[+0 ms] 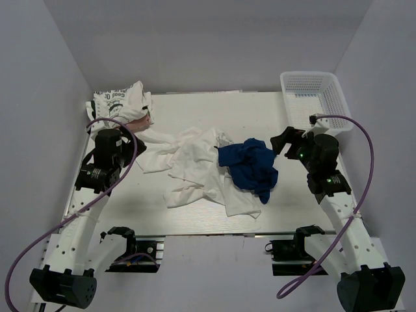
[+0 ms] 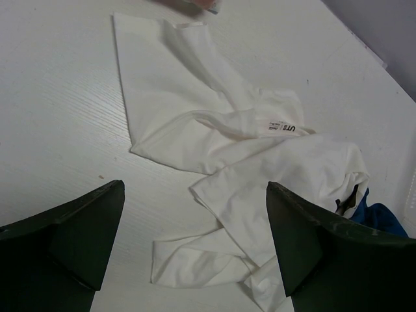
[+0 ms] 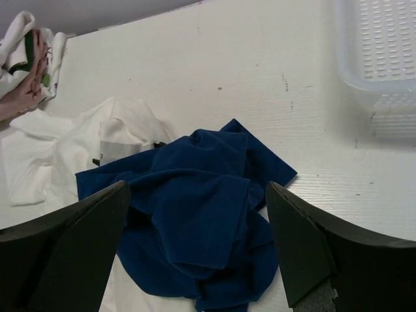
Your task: Fold and stack the t-shirts
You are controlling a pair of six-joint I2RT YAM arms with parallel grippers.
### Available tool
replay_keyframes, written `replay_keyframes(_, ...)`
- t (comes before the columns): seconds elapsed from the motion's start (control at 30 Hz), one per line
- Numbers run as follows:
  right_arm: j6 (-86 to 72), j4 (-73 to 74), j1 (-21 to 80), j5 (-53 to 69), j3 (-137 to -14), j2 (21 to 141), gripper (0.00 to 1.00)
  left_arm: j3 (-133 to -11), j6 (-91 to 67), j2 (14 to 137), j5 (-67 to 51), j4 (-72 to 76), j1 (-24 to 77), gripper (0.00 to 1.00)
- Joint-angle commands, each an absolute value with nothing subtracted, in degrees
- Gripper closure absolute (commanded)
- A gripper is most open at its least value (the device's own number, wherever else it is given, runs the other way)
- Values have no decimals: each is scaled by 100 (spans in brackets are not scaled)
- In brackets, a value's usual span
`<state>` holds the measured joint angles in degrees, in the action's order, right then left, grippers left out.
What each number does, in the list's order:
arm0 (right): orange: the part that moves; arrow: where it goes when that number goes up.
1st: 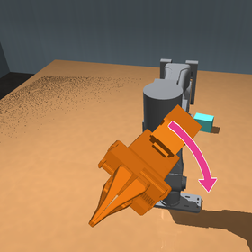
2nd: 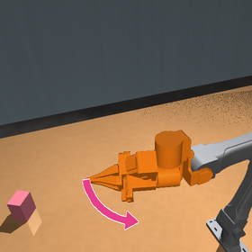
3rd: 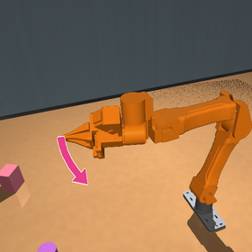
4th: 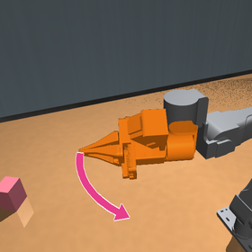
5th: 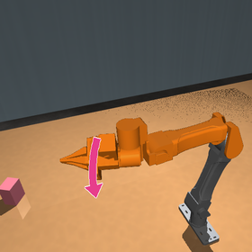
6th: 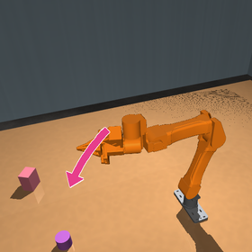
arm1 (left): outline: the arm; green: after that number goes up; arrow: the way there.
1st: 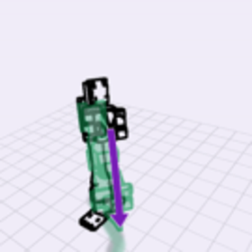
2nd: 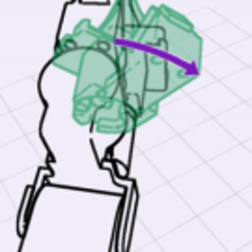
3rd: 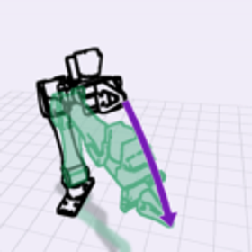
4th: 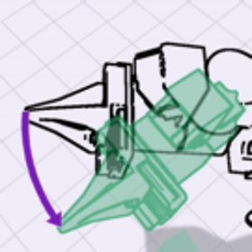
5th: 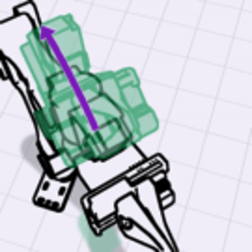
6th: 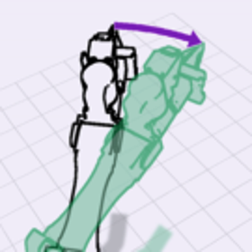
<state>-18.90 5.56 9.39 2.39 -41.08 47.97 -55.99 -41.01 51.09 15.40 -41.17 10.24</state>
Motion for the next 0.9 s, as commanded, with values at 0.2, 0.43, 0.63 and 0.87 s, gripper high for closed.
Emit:
replay_keyframes(0.2, -1345, 1262, 1599, 477, -4702, 5060, 10, -5133, -4078, 4974, 1038, -3481, 1037, 0)
replay_keyframes(0.43, -1222, 2039, 3039, -1378, -4756, 6571, 10, -5063, -3911, 5370, 905, -3419, 1037, 0)
replay_keyframes(0.63, -1081, 1103, 3287, -2066, -4184, 7442, 10, -4922, -3911, 5484, 791, -3253, 1037, 0)
replay_keyframes(0.87, -958, 79, 3296, -1652, -4447, 8358, 64, -4922, -3911, 5537, 791, -3252, 1037, 0)
